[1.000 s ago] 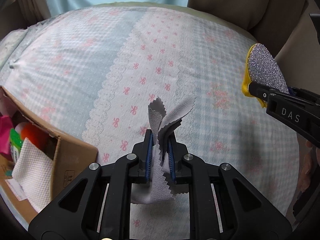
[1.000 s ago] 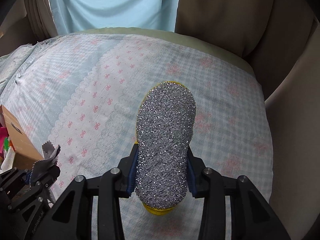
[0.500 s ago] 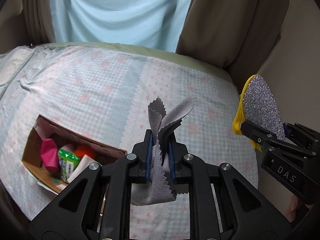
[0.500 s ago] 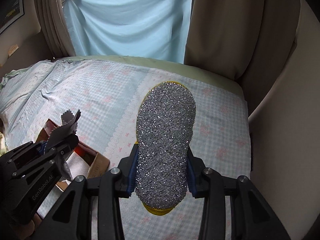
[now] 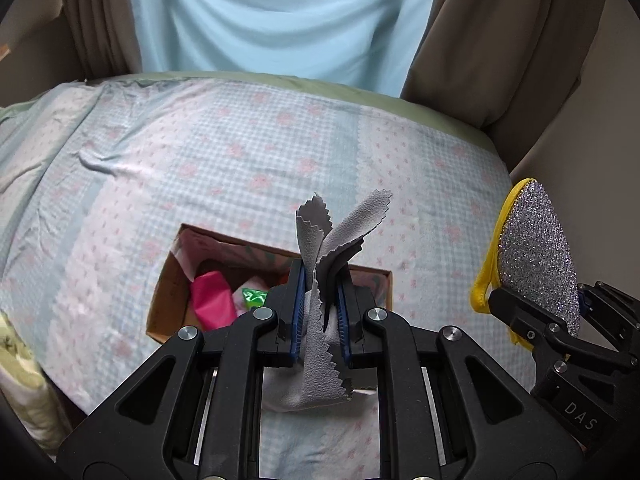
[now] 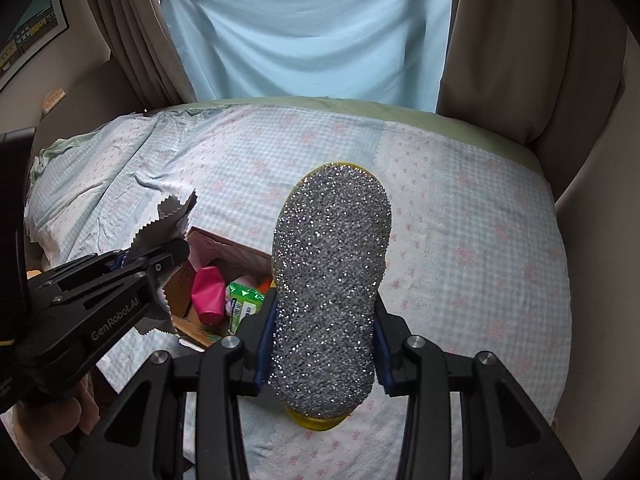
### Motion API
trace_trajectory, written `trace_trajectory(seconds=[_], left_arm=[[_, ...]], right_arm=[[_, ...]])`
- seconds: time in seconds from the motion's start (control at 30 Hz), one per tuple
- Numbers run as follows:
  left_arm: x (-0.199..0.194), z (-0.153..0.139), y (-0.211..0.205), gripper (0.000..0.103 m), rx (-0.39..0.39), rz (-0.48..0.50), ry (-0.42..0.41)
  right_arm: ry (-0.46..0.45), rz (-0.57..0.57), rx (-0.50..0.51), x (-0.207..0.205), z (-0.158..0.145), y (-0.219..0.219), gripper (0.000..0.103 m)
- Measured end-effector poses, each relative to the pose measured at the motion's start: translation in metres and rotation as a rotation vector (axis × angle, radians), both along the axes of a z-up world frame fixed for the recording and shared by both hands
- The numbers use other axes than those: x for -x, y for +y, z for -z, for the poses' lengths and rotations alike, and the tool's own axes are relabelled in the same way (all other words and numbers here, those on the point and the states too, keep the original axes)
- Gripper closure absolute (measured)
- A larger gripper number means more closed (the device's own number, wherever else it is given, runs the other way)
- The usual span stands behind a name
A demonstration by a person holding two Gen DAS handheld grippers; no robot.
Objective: Organize soft objects
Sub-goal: 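Carry the grey cloth and sponge into the box and open both tools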
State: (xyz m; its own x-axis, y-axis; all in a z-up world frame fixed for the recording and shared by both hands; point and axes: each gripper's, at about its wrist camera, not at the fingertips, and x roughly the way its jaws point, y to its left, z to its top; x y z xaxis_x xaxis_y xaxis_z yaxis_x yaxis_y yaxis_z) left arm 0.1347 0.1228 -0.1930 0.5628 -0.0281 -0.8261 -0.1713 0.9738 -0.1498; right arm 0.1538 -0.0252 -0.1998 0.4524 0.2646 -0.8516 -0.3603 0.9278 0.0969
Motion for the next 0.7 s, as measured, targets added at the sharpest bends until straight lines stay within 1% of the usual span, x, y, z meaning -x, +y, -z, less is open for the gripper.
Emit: trace_trajectory(seconds=[0.17, 0.23, 0.33, 0.43, 0.53, 0.63, 0.7], left_arm=[[-0.006, 0.039, 0.048, 0.091, -0.009, 0.068, 0.088], [-0.014, 0.059, 0.064, 0.091, -0.014, 0.096, 0.128], [-0.023, 0.087, 0.081, 0.091, -0.015, 0.128, 0.186], [-0.033, 0.115, 0.09, 0.091, -0.014, 0.161, 0.242], [-0.039, 0.138, 0.094, 0.091, -0.004, 0.193, 0.295], [-0.044, 0.155, 0.094, 0.091, -0.009, 0.231, 0.337], [-0.046, 0.164, 0.094, 0.091, -0.01, 0.252, 0.362]], right_arm=[[0.087, 0.065, -0.008, -0.003, 0.037, 0.046, 0.065], [0.127, 0.094, -0.019, -0.006, 0.054, 0.06, 0.065], [0.195, 0.119, 0.002, -0.012, 0.081, 0.073, 0.065], [0.261, 0.135, 0.029, -0.02, 0.106, 0.085, 0.065], [0.328, 0.165, 0.048, -0.029, 0.128, 0.087, 0.065], [0.384, 0.196, 0.048, -0.038, 0.146, 0.085, 0.065], [0.405, 0.206, 0.056, -0.044, 0.153, 0.086, 0.065]])
